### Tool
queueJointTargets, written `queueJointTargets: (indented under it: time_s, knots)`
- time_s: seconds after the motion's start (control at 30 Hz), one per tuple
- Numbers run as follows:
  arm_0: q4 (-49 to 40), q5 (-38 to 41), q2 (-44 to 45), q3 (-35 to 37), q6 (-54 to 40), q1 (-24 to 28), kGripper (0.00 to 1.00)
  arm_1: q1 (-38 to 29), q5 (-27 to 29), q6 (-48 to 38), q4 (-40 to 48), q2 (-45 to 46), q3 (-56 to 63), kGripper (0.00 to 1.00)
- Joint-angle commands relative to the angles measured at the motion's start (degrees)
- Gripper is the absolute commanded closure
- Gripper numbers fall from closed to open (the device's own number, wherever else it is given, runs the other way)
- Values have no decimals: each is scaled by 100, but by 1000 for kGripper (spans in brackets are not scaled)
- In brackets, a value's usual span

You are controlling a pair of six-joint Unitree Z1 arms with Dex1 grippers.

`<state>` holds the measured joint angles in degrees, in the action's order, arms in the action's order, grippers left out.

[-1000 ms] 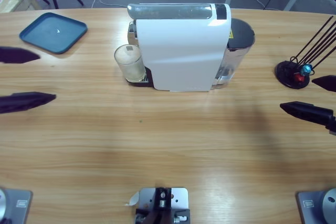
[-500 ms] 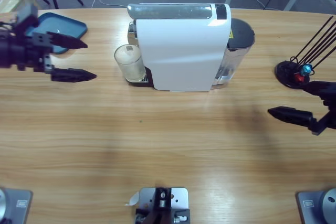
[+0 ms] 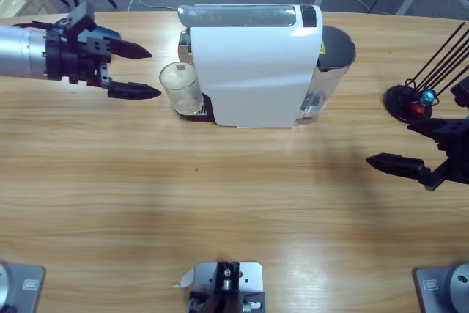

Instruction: Pour coffee

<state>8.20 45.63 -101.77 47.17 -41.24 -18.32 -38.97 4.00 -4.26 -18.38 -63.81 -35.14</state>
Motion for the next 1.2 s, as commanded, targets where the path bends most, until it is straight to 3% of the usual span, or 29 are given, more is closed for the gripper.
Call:
queueJointTargets:
  time_s: [0.03,1.03,1.2]
  knots:
    - [210,136,-463,90,-60,-196,0,-6,-99,-58,-33,-297,-100,0]
    - [314,-318,-1037,454,99,-637,1,-6,-110,-58,-43,-358,-125,0]
    - [332,-339,-1069,488,111,-655,102,-6,-101,-58,-43,-327,-116,0]
